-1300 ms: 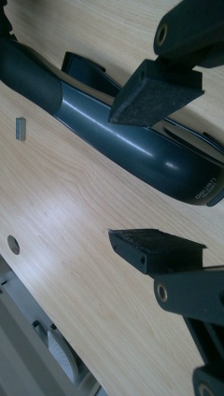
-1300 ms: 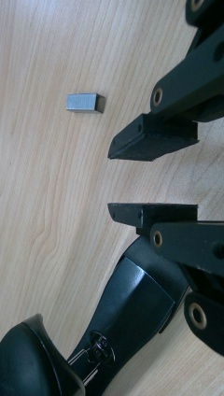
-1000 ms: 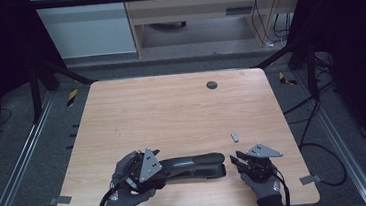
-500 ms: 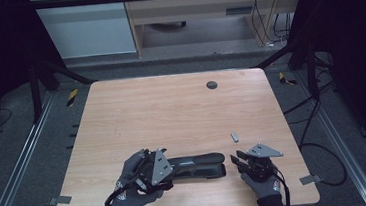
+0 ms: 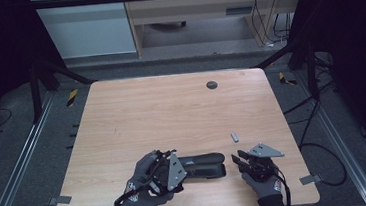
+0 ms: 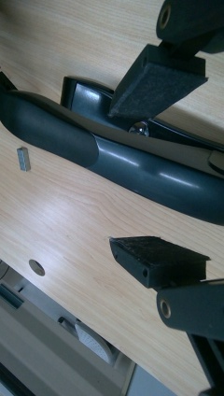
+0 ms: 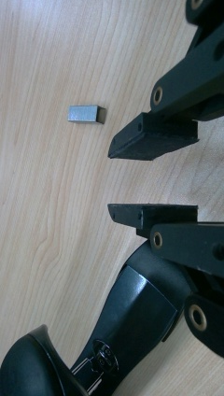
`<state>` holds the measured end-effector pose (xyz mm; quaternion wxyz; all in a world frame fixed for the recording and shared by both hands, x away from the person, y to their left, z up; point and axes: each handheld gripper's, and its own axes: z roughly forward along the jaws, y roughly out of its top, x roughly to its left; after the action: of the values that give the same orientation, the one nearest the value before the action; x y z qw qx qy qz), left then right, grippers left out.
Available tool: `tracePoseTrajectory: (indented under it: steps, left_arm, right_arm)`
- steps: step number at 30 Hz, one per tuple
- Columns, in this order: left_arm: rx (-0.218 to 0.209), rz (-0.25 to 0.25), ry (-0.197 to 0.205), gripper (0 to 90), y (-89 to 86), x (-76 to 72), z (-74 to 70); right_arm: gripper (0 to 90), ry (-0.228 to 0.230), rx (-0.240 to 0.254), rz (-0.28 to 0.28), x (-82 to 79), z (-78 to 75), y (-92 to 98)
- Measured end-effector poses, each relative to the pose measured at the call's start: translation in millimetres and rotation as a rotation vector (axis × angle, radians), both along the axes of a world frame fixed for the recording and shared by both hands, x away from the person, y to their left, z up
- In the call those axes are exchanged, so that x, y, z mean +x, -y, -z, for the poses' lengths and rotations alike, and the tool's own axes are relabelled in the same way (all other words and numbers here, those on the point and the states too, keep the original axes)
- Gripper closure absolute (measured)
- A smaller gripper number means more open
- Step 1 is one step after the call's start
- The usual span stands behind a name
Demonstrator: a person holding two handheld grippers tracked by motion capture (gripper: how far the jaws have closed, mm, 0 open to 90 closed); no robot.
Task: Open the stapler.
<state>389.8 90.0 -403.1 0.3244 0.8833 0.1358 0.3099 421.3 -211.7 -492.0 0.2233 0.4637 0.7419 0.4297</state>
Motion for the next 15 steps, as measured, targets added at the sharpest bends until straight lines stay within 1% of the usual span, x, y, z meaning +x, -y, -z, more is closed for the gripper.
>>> tracePoseTrajectory:
  steps: [6, 13, 15]
  left_arm:
    - [0.023, 0.010, 0.012, 28.8, 7.5, -3.7, 0.3]
    - [0.030, 0.013, 0.021, 28.4, 12.8, -4.0, -0.3]
    - [0.038, 0.014, 0.024, 28.4, 14.2, -4.1, 0.0]
  right_arm:
    - [67.2, 0.003, 0.003, -0.002, -1.0, -0.6, 0.0]
    - [67.2, 0.005, 0.003, -0.003, -2.2, -0.8, 0.3]
    - [67.3, 0.007, 0.004, -0.002, -2.1, -1.0, 0.4]
